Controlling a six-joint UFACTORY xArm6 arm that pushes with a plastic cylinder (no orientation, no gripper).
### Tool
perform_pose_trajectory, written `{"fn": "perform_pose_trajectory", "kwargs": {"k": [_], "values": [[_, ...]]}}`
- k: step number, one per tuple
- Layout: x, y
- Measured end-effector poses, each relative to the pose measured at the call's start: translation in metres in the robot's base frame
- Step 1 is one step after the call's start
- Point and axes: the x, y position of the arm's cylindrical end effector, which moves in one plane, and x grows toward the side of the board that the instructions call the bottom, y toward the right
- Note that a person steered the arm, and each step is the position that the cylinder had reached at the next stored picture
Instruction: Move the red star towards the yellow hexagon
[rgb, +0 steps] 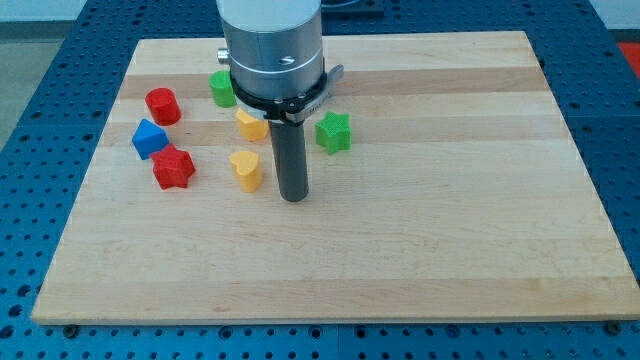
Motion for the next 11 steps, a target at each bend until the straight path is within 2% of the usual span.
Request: {"fn": "perform_pose_trajectory", "kwargs": {"k": [1, 4, 7, 11], "values": [[0.004, -0.023], [0.011, -0.17], [-0.002, -0.184], [-0.048, -0.138]]}}
